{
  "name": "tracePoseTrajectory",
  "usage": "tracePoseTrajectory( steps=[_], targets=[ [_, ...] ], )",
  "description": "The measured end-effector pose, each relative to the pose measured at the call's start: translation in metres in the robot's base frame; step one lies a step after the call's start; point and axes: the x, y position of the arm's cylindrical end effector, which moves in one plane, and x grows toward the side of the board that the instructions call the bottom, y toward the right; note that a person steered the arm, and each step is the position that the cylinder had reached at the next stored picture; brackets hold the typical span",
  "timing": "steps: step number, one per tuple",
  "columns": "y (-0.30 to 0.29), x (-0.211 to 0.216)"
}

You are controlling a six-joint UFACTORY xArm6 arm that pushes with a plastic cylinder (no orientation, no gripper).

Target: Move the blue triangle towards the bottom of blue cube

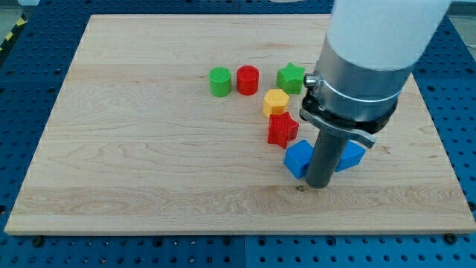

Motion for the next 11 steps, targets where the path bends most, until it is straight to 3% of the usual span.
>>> tracePoseTrajectory(
  steps=[2, 4, 5, 7, 11],
  targets=[
    [-0.024, 0.003],
    [0.055, 0.023],
    [0.091, 0.011],
    [0.101, -0.066],
    [0.066, -0.02]
  ],
)
